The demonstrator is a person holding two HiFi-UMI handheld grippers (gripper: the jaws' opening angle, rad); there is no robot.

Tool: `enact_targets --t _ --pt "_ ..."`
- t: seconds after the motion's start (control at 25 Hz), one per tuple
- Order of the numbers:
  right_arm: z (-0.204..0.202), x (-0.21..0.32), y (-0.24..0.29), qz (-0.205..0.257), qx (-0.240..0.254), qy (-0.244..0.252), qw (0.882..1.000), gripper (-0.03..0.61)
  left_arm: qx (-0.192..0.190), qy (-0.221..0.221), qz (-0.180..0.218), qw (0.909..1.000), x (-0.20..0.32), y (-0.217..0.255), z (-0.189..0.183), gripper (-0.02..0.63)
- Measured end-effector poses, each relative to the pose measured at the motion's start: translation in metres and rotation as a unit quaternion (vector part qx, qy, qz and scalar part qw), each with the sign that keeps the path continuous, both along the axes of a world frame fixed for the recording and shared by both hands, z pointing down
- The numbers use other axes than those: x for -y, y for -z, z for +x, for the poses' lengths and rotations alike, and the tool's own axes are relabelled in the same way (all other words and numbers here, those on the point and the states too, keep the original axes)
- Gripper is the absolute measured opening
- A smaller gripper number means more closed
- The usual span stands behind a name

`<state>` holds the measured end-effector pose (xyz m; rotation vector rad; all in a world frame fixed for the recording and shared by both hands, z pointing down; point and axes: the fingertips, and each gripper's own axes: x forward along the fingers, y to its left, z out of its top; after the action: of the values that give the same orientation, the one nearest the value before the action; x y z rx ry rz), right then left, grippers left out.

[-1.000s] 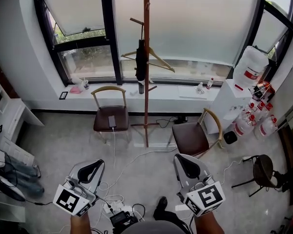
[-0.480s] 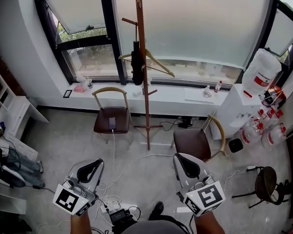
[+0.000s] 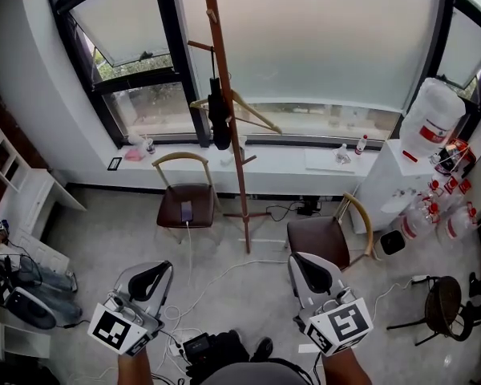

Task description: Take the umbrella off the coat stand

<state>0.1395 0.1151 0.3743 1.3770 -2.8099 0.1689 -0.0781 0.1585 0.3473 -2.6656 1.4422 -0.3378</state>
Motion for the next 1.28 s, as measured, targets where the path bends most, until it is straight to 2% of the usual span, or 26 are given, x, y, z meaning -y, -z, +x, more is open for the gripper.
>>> enact_targets --t 0.4,0.56,0.8,1.28 --pt "-0.007 0.045 -0.004 -0.007 -0.022 -0.048 0.999 0.002 -0.028 -0.05 -0.001 0.9984 0.073 -0.012 -0.01 0.003" --pt "-0.024 0.072 -0.003 -0.011 -0.028 -0.066 0.997 0.002 -0.039 -0.071 0.026 0.9963 0.113 -0.002 -0.026 0.003" --pt "-0.048 0.115 0.001 -0.009 -0.032 -0.092 0.995 0.002 -0.046 -0.096 0.025 0.994 0.168 -0.002 -0.05 0.003" --pt "-0.084 0.172 0.009 0.0 -0.04 -0.141 0.989 0.002 -0.057 -0.149 0.029 0.9868 0.244 -0.003 -0.08 0.003"
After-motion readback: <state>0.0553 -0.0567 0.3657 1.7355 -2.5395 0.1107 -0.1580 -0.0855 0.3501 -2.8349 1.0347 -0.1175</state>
